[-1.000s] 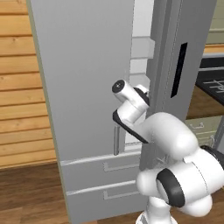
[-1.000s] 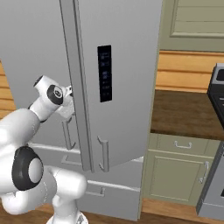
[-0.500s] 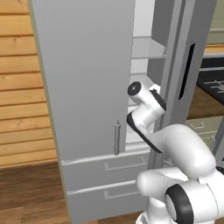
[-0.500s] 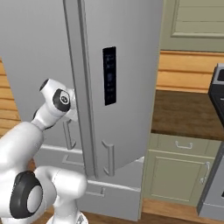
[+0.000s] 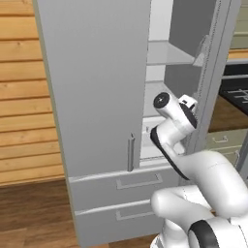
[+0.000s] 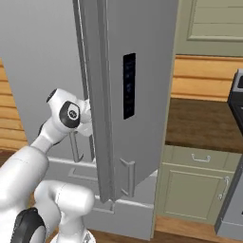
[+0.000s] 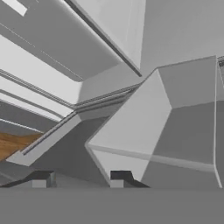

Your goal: Take the strawberry from the fridge and place it on top of the pancake, located on the dining counter.

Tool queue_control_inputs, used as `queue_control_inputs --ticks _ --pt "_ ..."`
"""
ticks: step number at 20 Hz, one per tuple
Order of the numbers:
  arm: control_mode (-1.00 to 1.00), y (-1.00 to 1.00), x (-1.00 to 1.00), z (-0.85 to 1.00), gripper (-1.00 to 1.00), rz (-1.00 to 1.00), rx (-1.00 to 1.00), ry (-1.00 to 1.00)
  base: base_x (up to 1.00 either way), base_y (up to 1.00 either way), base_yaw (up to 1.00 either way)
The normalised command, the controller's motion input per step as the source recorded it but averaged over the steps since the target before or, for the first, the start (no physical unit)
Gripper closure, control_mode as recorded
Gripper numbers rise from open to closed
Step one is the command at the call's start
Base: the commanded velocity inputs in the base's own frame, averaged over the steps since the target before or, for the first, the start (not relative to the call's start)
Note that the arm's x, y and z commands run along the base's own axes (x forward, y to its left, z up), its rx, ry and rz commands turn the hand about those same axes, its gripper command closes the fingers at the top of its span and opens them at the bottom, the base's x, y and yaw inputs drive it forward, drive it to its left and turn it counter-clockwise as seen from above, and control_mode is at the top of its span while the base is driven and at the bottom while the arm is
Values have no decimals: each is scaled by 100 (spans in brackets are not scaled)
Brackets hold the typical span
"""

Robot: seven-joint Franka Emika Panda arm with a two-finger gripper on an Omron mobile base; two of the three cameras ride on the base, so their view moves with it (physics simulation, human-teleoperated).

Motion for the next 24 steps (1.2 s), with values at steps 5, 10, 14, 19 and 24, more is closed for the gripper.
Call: queue_control_inputs --ticks 5,10,14,19,24 --pt "-100 -100 -24 8 -100 -7 15 0 0 0 0" --pt "-100 -100 -20 0 -100 -4 15 0 0 0 0" --pt "-100 -100 -13 0 -100 -4 12 -4 0 0 0" --pt "-100 -98 -4 5 -100 -2 9 -7 0 0 0" --pt "-100 -56 2 6 -100 0 10 -2 0 0 0"
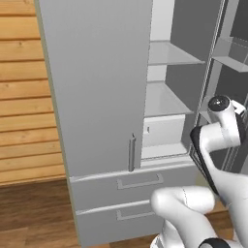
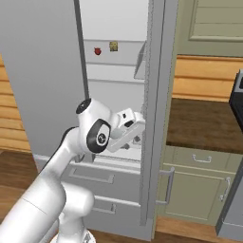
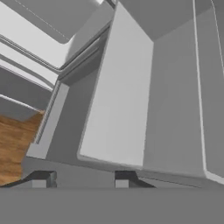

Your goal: Take the strawberry from the fridge and place it on top of the pancake, located on the dining counter.

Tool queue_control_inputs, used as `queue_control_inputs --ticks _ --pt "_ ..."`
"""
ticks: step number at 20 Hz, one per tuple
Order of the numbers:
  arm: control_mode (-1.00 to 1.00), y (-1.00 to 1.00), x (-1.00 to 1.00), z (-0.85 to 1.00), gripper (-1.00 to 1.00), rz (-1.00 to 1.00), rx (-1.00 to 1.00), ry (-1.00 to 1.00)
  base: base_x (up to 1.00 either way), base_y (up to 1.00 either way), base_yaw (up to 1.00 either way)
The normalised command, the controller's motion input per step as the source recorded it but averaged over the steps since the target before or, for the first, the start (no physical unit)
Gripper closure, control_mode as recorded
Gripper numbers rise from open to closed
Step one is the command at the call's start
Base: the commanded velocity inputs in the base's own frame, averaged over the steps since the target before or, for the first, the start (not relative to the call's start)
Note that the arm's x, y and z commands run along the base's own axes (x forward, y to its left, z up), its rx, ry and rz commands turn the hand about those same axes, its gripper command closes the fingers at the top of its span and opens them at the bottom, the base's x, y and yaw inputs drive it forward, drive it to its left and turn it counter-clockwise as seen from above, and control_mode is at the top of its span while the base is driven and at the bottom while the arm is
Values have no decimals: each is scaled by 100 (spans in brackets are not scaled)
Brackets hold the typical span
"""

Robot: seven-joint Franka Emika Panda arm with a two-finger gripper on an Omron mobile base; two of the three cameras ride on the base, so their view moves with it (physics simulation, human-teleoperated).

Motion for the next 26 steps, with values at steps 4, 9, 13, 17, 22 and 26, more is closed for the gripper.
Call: queue_control_inputs --ticks 4,9,13,17,22,26 --pt "-100 30 -45 19 -100 1 3 0 0 0 0" --pt "-100 95 -33 2 -100 0 0 1 0 0 0" --pt "-100 100 -2 -15 -100 0 4 0 0 0 0" --pt "-100 100 0 -39 -100 0 22 0 0 0 0" --pt "-100 99 12 -35 -100 1 33 0 0 0 0" --pt "-100 86 32 -5 -100 0 29 -4 0 0 0"
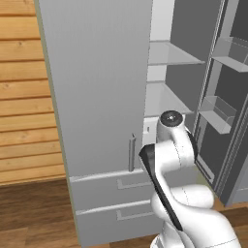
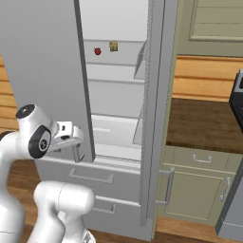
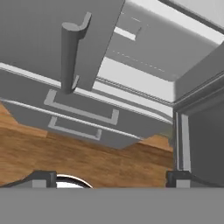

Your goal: Take the strawberry from the fridge and place it on top of the pancake, located on the dining counter.

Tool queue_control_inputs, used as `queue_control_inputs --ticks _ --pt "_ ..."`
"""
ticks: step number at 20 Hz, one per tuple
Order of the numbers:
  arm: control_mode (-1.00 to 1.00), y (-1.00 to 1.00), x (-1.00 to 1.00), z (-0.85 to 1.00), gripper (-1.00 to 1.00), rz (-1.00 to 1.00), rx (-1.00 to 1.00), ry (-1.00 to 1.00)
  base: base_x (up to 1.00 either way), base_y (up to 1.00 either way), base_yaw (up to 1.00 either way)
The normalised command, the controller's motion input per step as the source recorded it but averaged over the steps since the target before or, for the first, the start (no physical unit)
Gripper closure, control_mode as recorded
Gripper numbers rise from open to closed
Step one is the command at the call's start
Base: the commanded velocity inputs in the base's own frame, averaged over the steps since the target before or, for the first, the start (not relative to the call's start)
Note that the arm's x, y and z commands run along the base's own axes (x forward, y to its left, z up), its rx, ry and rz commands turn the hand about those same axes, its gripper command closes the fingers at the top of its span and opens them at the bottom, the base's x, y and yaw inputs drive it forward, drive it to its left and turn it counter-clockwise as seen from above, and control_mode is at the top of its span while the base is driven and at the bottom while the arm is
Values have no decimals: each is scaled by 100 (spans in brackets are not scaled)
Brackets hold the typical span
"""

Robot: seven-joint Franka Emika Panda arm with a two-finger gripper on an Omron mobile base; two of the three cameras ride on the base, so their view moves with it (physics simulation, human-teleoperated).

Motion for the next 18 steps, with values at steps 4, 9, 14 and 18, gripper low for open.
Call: queue_control_inputs --ticks 4,9,14,18 --pt "-100 46 62 0 -100 -2 28 -11 0 0 0" --pt "-100 1 80 0 -100 -3 20 0 0 0 0" --pt "-100 44 69 0 -100 -12 12 1 0 0 0" --pt "-100 35 54 -10 -100 -12 3 12 0 0 0"
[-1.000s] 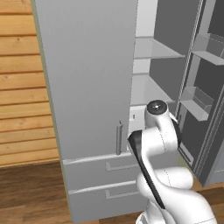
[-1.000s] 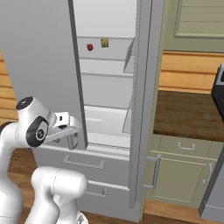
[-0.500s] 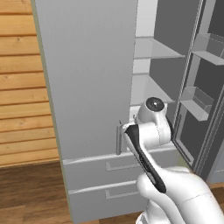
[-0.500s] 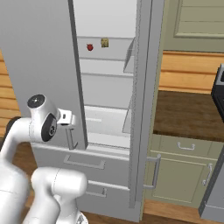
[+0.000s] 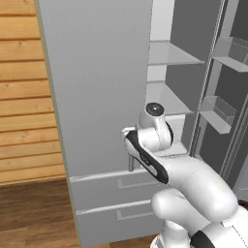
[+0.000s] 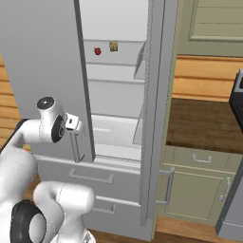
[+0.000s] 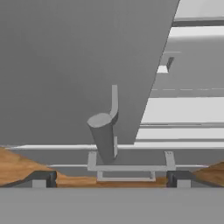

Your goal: Take the strawberry from the fridge and place it on top of the pancake, located on the dining counter.

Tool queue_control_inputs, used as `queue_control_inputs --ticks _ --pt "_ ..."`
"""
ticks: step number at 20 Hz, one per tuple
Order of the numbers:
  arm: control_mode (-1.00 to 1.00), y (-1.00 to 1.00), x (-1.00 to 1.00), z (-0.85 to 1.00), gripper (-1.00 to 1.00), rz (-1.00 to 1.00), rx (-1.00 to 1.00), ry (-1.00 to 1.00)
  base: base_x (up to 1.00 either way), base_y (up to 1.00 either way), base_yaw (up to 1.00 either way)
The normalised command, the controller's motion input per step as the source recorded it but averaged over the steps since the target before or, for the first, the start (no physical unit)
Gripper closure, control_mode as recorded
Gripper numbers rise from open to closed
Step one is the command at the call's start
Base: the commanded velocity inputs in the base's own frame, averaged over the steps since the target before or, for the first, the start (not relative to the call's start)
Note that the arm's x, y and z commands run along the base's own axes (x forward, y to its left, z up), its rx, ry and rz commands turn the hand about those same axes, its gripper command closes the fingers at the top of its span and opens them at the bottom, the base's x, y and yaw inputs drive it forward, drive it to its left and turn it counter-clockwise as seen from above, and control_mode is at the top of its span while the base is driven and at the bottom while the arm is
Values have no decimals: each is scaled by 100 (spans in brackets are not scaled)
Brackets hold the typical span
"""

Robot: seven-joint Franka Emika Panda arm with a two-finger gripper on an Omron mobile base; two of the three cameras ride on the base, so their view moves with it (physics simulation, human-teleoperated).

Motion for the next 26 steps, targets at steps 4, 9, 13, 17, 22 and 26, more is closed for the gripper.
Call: queue_control_inputs --ticks 4,9,13,17,22,26 --pt "-100 0 64 -31 -100 -5 0 16 0 0 0" --pt "-100 0 64 -37 -100 0 0 5 0 0 0" --pt "-100 6 52 -30 -100 0 -1 2 0 0 0" --pt "-100 4 14 -42 -100 0 -2 1 0 0 0" --pt "-100 0 -4 -48 -100 0 0 0 0 0 0" --pt "-100 5 -6 -61 100 0 -5 0 0 0 0"
